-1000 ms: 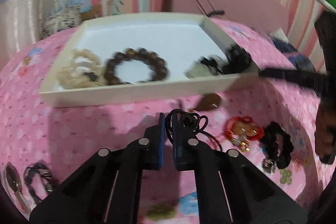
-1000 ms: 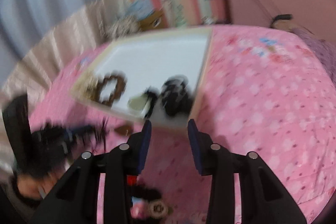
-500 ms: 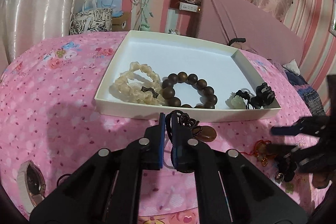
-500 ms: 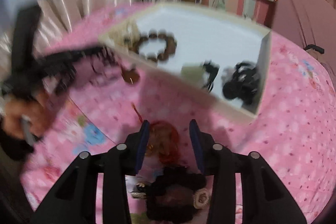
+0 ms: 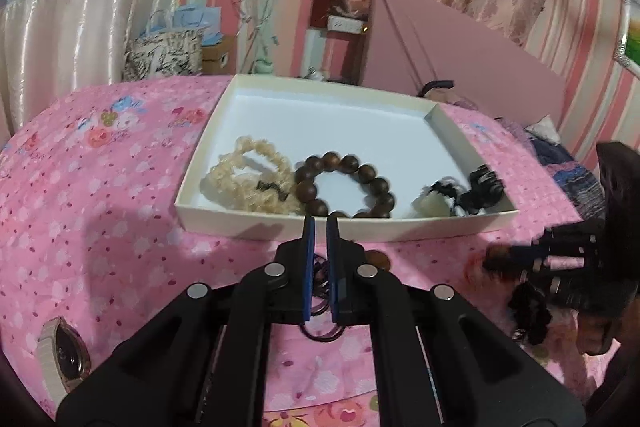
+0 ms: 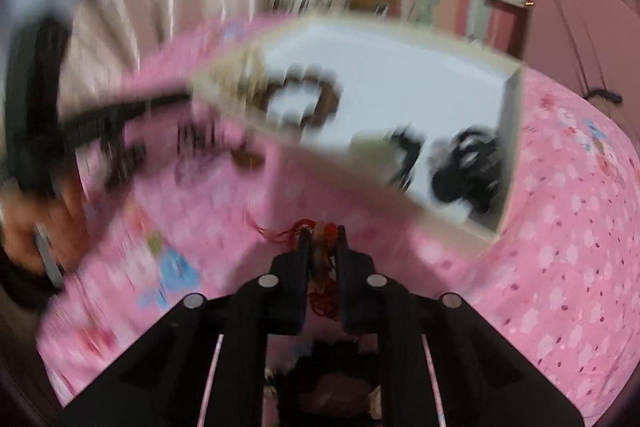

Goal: Organize jewelry
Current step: 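Grasp the black pendant cord with the left tool while the right tool grasps the red tassel, then carry the cord pendant and red tassel charm over the white tray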

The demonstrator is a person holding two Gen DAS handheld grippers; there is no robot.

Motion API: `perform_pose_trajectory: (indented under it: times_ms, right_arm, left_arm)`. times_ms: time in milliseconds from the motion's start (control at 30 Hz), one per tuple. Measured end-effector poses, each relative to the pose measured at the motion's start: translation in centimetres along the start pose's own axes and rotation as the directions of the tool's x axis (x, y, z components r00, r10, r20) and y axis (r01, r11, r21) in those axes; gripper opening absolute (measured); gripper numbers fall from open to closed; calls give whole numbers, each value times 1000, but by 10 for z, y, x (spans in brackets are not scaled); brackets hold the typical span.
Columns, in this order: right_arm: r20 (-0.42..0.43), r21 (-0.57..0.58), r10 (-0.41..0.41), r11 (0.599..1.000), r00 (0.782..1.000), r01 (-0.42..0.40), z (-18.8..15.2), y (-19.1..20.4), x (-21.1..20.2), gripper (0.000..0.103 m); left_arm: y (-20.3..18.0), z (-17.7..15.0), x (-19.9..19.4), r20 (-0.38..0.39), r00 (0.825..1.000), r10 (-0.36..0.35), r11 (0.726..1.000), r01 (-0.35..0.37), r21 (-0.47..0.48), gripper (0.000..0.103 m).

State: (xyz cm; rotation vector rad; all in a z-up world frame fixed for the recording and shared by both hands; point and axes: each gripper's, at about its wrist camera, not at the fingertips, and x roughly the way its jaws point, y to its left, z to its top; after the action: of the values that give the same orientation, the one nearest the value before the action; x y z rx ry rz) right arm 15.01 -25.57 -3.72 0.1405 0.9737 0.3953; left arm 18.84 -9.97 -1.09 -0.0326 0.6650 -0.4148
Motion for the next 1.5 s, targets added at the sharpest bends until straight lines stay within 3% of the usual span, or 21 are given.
perform_pose_trajectory:
  times_ms: [133,267,333,367,400,600,733,867,933,1000,1067,1167,1300,1400,1500]
  right_arm:
    - [129,78,36,996,991,-46,7,-13,-21,12]
    - [137,97,32,994,990,-45,11,-15,-19,12]
    - [127,96,30,994,991,-43,12,-15,-16,12]
    - [124,97,29,994,992,-41,11,-15,-16,12]
    - [119,95,31,995,992,-42,11,-14,-15,12]
    - [104,86,29,996,994,-38,5,-14,-15,12]
    - [89,83,24,996,996,-31,4,-15,-12,12]
    - [87,83,25,996,996,-32,3,-15,-13,12]
    - [80,83,26,996,996,-33,3,-15,-11,12]
    - [77,87,22,996,997,-29,3,-16,-10,12]
    - [81,88,20,996,997,-27,3,-16,-10,12]
    - [108,98,19,995,994,-30,4,-18,-14,12]
    - [179,107,38,993,983,-58,10,-17,-29,12]
    - [237,117,36,991,971,-65,24,-11,-45,12]
    - [312,114,-23,993,950,-13,45,0,-61,12]
  left_arm:
    - [1,1,2,-24,1000,-10,1000,10,4,4]
    - [-9,-9,23,-141,990,-27,998,36,59,6]
    - [-16,-15,32,-170,985,-3,995,19,93,37]
    - [-20,-17,34,-169,986,11,993,8,114,63]
    - [-24,-19,35,-162,986,34,991,-12,137,67]
    - [-22,-21,41,-175,981,84,988,-58,146,66]
    - [-7,-19,45,-177,972,155,984,-136,114,66]
    - [8,-18,49,-205,968,146,989,-139,51,65]
    - [5,-19,50,-208,970,127,991,-115,70,50]
    - [0,-21,50,-208,972,112,991,-94,94,28]
    - [-5,-23,48,-207,975,86,992,-64,110,16]
    - [-5,-21,42,-184,982,50,995,-33,90,14]
    - [-6,-5,16,-91,995,-35,999,39,38,14]
    - [-14,18,-5,-19,999,-36,998,36,42,14]
    - [-17,44,-15,37,998,-41,998,39,44,14]
